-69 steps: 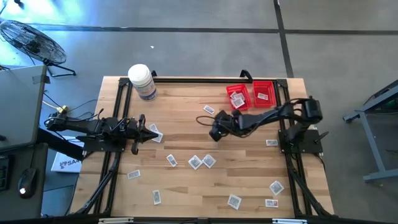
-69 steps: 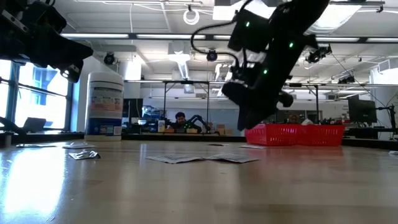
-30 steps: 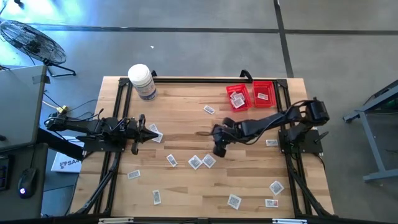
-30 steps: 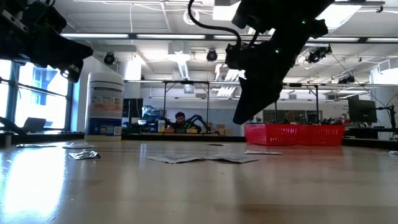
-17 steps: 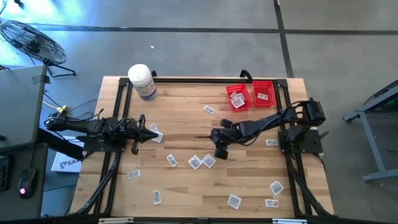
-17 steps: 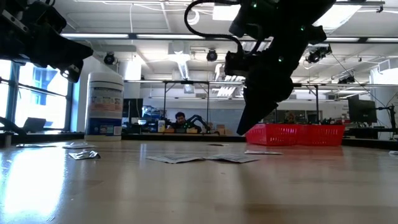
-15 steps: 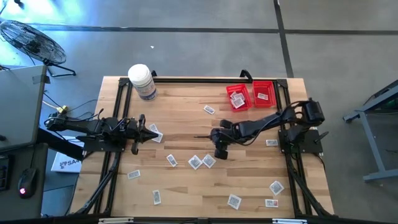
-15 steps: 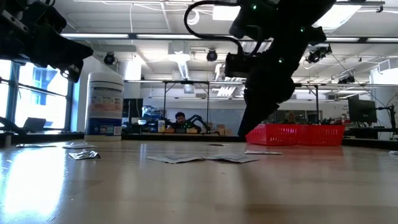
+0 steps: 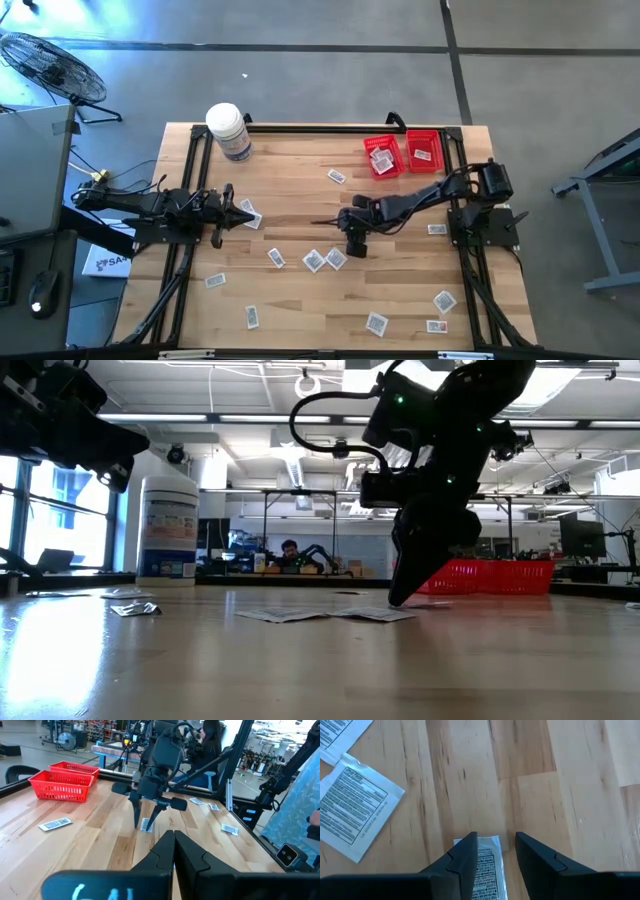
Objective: Pick & Place First Aid Supplies
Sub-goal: Put the ointment pack into the right red bin
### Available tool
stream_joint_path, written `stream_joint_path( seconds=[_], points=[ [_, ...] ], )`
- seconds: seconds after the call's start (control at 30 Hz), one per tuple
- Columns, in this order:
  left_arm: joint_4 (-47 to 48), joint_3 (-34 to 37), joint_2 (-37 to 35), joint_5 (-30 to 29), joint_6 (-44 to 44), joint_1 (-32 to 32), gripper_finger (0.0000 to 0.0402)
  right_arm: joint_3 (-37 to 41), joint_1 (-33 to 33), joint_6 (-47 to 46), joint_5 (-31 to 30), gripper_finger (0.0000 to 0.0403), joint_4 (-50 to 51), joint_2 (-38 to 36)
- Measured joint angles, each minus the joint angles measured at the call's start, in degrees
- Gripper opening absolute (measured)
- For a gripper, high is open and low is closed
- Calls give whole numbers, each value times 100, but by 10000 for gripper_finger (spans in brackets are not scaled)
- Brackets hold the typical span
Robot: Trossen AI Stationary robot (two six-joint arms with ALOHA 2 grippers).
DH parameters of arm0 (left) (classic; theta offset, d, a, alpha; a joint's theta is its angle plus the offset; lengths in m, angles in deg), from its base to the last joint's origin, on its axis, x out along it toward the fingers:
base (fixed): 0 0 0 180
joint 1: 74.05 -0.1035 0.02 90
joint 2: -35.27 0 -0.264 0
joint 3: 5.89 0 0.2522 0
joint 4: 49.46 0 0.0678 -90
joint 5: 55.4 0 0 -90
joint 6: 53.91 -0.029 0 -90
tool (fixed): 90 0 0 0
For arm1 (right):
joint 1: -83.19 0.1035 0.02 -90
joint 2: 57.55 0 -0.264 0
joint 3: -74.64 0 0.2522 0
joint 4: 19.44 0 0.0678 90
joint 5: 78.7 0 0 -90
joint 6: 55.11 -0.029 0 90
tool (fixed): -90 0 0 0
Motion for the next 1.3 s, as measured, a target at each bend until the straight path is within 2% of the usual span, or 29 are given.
stream_joint_path(
  seconds=[0.17, 0.47, 0.67, 0.83, 0.97, 1.1, 1.3],
  points=[
    [0, 0, 0, 0, 0, 0, 1, 0, 2, -32, -120, 107, 8, 165],
    [0, 0, -1, -1, 0, 0, 1, 0, 2, -240, -284, 11, -61, 256],
    [0, 0, -2, -2, 0, 0, 1, 44, -35, -514, -476, 3, -20, -95],
    [1, 0, 0, -2, 0, 0, 1, 33, -240, -668, -709, 3, 176, -893],
    [1, 0, -1, -2, 0, 0, 1, 48, -472, -818, -831, 2, 790, -1510],
    [0, 0, 0, -2, 0, 0, 1, 35, -808, -1097, -1206, 1, 1623, -2217],
    [0, 0, -2, -2, 0, 0, 1, 35, -1872, -2321, -2454, 1, 3722, -2911]
  ],
)
